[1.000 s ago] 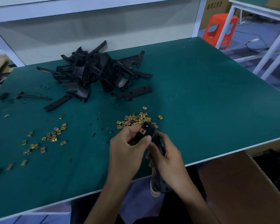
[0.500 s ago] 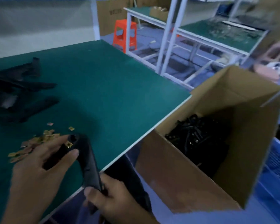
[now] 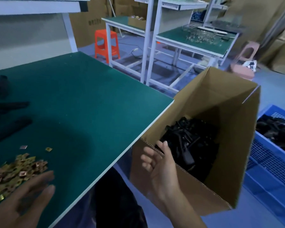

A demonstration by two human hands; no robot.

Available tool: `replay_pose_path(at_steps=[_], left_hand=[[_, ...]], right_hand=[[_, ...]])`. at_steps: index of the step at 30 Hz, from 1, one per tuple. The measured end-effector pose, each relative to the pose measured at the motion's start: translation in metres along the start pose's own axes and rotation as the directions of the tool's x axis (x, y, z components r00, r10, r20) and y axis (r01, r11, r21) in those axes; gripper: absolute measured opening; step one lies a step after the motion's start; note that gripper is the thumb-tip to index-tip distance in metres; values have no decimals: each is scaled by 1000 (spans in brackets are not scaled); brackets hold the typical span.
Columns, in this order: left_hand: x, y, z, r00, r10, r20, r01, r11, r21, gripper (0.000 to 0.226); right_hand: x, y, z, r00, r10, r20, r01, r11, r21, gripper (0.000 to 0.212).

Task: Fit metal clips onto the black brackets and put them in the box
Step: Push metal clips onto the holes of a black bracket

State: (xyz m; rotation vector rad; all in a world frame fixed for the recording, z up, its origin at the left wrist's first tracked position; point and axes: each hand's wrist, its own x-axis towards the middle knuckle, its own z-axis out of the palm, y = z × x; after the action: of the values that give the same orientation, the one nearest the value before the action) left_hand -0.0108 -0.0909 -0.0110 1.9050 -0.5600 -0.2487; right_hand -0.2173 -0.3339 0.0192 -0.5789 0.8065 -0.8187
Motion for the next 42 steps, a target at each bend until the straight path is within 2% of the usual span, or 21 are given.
replay_pose_path(at_steps=[2, 3, 4, 6, 8, 10, 11, 13, 16, 19, 22, 24, 25, 27, 29, 31, 32, 35, 39, 40, 42], left_hand=[[-1, -16, -12, 993, -43, 113, 37, 998, 58, 32], [-4, -19, -17, 994, -63, 85, 58, 997, 60, 36], [-10, -16, -21, 997, -72, 34, 70, 996, 53, 34], [-15, 0, -32, 982, -77, -173, 83, 996, 28, 17], [-29, 2, -49, 953, -76, -292, 88, 996, 31, 15], [-29, -4, -64, 915, -125, -383, 145, 989, 26, 18], [-30, -5, -71, 887, -159, -434, 191, 981, 30, 22], [-30, -5, -77, 840, -231, -491, 266, 964, 2, 32], [-39, -10, -78, 801, -300, -517, 344, 939, -12, 32], [-40, -14, -78, 803, -331, -495, 353, 934, -52, 28], [-41, -12, -79, 822, -308, -478, 337, 941, -28, 25], [-42, -12, -79, 832, -290, -472, 326, 945, -7, 23], [-42, -12, -79, 832, -281, -479, 319, 948, -2, 22], [-42, -10, -79, 830, -249, -499, 291, 957, 6, 24], [-42, -9, -79, 839, -198, -507, 255, 966, 44, 25], [-43, -7, -78, 845, -169, -508, 236, 969, 70, 27], [-43, -7, -78, 843, -161, -513, 229, 971, 72, 27], [-43, -11, -79, 841, -150, -520, 221, 972, 77, 22], [-45, -9, -77, 843, -207, -497, 250, 968, 20, 20], [-44, -9, -78, 842, -213, -495, 253, 967, 13, 19], [-43, -4, -78, 826, -246, -507, 258, 965, -48, 15]], right_hand=[[3, 4, 6, 999, 7, 42, -5, 999, -43, 58], [3, 8, 11, 997, 16, 71, -10, 997, -81, 60], [3, 13, 16, 994, 24, 106, -11, 992, -125, 61], [0, 25, 32, 982, 36, 185, 1, 981, -194, 56], [-4, 35, 54, 959, 41, 281, 38, 962, -271, 38], [-5, 45, 77, 919, 53, 391, 125, 901, -416, 13], [-4, 51, 90, 892, 62, 447, 182, 856, -483, 9], [1, 61, 116, 837, 92, 539, 293, 757, -584, 14], [11, 79, 158, 730, 159, 665, 470, 589, -657, 13], [26, 104, 206, 606, 213, 767, 684, 354, -638, 11], [40, 130, 261, 487, 284, 826, 840, 106, -532, 25], [44, 148, 295, 457, 364, 812, 872, -4, -489, 32], [44, 156, 307, 472, 389, 791, 865, -28, -502, 34], [45, 172, 324, 573, 374, 729, 788, -9, -615, 46], [44, 185, 332, 689, 363, 627, 647, 82, -758, 56], [46, 199, 335, 722, 459, 517, 465, 230, -855, 46], [46, 203, 337, 722, 511, 467, 350, 312, -883, 41], [42, 206, 339, 699, 598, 392, 52, 504, -862, 44], [21, 178, 323, 597, 685, 418, -318, 681, -660, 16], [13, 165, 314, 584, 669, 460, -354, 719, -598, 15], [-7, 142, 290, 598, 573, 561, -281, 805, -522, 21]])
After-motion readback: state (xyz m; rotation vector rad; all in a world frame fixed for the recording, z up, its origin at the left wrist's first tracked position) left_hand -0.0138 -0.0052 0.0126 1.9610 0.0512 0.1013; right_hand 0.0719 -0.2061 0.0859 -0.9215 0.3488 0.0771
